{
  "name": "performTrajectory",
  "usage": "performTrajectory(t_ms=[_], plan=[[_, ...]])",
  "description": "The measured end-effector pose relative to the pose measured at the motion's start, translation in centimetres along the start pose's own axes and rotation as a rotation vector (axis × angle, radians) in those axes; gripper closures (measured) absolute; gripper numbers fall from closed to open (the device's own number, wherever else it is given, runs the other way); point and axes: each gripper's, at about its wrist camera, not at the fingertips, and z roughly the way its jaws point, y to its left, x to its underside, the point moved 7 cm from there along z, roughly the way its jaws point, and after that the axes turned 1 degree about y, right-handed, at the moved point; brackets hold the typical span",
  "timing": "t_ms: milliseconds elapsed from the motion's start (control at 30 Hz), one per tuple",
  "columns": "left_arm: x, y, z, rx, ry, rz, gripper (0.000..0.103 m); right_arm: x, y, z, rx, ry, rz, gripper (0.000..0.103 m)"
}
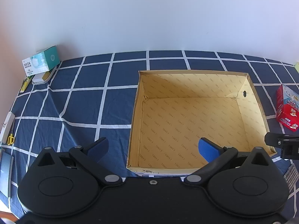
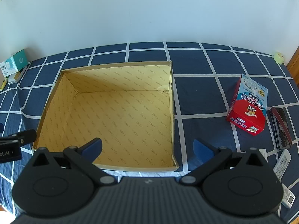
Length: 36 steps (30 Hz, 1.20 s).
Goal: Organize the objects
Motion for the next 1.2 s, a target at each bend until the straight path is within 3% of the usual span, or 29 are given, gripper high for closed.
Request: performTrajectory(t_ms=[1200], plan=[[-0.11, 0.42, -0.49, 0.000, -0.012, -0.003, 0.000, -0.22, 0.64, -0.58, -0.002, -0.017, -0.011, 0.000]])
